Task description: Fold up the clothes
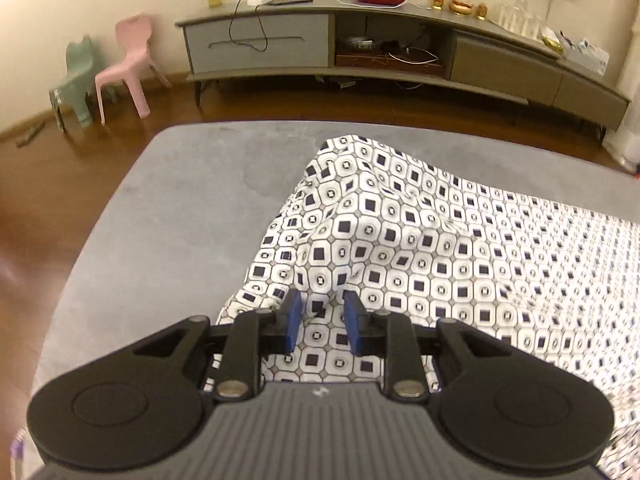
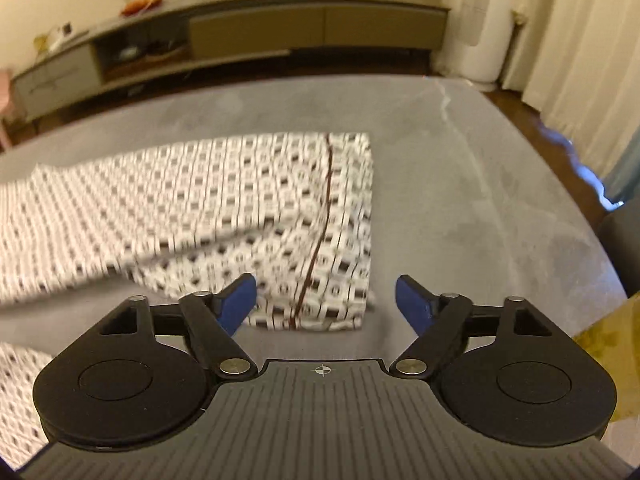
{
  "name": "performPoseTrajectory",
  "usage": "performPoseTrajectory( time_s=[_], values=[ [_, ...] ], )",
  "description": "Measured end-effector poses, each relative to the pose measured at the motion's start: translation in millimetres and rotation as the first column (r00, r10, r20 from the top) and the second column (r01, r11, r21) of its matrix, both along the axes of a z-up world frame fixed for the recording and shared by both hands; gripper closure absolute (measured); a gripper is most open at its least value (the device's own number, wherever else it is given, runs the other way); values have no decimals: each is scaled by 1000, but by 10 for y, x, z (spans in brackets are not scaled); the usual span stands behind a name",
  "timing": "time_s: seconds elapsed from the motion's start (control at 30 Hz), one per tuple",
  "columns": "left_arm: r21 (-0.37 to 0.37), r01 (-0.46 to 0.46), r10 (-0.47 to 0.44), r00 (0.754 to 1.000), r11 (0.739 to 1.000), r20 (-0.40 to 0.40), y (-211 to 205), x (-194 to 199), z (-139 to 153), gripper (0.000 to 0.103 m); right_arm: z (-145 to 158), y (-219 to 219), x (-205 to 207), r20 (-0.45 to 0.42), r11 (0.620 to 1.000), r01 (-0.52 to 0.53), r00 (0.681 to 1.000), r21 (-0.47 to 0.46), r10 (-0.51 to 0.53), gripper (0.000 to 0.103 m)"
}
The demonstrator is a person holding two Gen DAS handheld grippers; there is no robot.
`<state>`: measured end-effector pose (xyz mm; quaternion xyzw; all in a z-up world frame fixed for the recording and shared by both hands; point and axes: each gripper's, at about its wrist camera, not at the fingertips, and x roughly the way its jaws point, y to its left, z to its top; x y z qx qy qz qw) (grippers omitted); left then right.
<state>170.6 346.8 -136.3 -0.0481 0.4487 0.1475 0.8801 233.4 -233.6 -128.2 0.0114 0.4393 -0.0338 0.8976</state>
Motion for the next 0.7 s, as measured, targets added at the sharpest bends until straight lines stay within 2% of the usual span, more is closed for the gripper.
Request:
performPoseTrajectory(
  time_s=[0.03,0.07,0.1,0.2,0.27,0.3,0.33,0.37,0.43,0.47,0.53,0.6,0.63,0.7],
  values=[
    [13,-2,2,1000,1000,-4,-11,4,-3,77,-21,17,0,-3,1000,-16,1000,-3,16,67],
    [41,-9,10,1000,999,-14,-10,22,-7,77,-3,43,1,3,999,-39,999,-13,39,90],
    [69,-16,18,1000,997,-24,-8,41,-10,77,14,69,3,9,998,-61,998,-24,61,103],
    [163,-44,54,997,986,-56,29,119,-29,77,318,180,-66,97,983,-69,991,-172,87,103],
    [178,-73,85,995,981,-60,108,155,-26,75,584,214,-122,160,965,-44,983,-257,88,103],
    [183,-87,100,993,979,-61,146,172,-24,75,660,201,-129,161,965,-34,984,-259,78,103],
    [192,-93,106,992,977,-60,165,187,-21,75,675,201,-117,133,963,-34,989,-266,71,102],
    [190,-98,112,992,977,-61,168,190,-10,75,628,214,-83,67,960,-52,995,-275,73,100],
    [186,-104,118,991,977,-64,163,184,16,75,433,237,-44,-76,950,-110,993,-293,91,79],
    [184,-106,120,991,977,-66,153,172,32,75,365,233,-75,-86,940,-105,993,-325,81,67],
    [192,-100,109,993,976,-37,57,94,117,75,359,197,-181,-33,935,-43,999,-351,33,64],
    [209,-90,90,996,974,7,-62,18,224,76,432,197,-288,41,953,-2,999,-304,15,56],
    [215,-83,79,997,973,28,-122,-12,277,76,473,213,-329,77,961,6,997,-275,15,48],
    [193,-32,25,999,981,37,-244,58,345,76,517,307,-324,122,972,-13,992,-236,42,44]
  ],
)
